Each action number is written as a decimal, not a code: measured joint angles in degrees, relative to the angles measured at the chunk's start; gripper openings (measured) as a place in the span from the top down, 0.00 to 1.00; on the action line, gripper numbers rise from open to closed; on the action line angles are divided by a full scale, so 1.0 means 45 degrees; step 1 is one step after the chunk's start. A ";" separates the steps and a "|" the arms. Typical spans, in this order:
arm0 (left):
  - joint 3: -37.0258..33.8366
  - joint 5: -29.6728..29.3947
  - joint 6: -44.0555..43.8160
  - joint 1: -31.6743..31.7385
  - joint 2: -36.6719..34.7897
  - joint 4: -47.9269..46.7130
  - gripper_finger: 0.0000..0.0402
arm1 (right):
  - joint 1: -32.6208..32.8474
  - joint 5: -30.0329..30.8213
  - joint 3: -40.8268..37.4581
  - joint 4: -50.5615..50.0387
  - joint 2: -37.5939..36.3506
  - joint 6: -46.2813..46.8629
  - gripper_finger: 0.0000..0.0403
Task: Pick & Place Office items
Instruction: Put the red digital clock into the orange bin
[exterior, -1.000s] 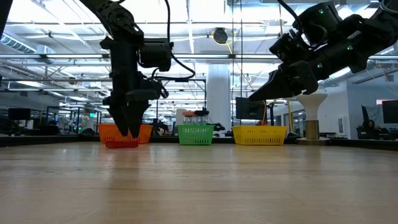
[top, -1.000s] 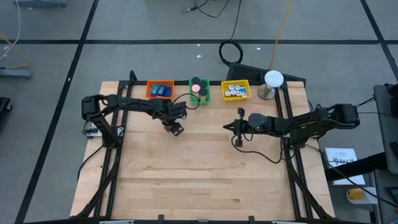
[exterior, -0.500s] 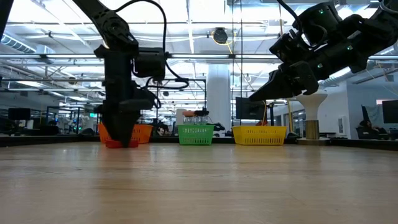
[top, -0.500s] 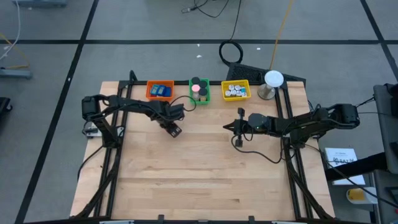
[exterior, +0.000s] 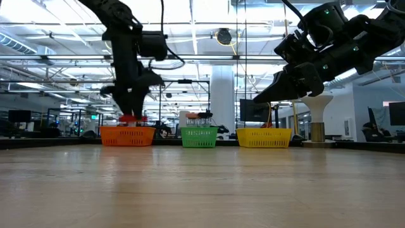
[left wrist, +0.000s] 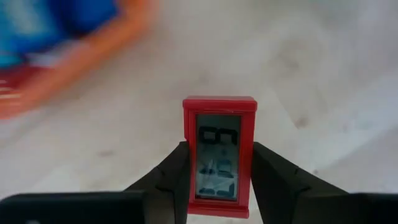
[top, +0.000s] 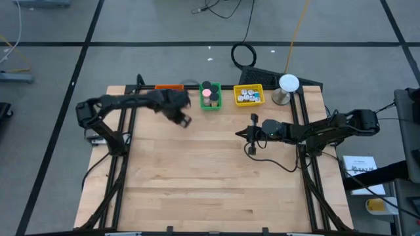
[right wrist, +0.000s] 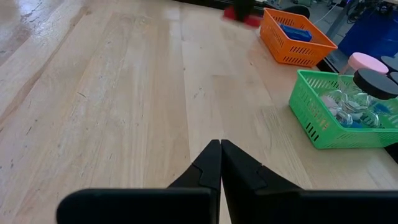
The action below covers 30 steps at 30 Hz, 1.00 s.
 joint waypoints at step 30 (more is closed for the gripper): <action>0.3026 -0.0069 -0.0472 0.4663 0.3218 0.1308 0.67 | 0.0019 -0.0063 0.0005 0.0126 0.0005 0.0101 1.00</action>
